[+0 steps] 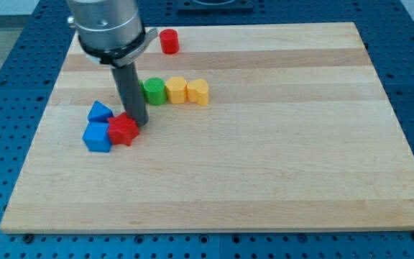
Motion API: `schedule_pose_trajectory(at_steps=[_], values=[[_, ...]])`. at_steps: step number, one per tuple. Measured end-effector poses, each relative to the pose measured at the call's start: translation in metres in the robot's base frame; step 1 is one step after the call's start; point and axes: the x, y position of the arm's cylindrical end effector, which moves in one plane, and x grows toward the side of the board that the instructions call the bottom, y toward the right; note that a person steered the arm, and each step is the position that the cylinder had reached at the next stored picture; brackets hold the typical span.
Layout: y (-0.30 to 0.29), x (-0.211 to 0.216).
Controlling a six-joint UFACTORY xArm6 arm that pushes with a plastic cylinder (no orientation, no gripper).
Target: Keep the red star and blue cube below the blue triangle
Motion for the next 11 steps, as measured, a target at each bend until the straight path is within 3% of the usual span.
schedule_pose_trajectory(at_steps=[2, 4, 5, 6, 7, 8, 9, 11], values=[[-0.024, 0.081], [-0.013, 0.104], [-0.040, 0.153], [-0.068, 0.164], [-0.077, 0.094], [-0.078, 0.051], [-0.091, 0.053], [-0.142, 0.107]])
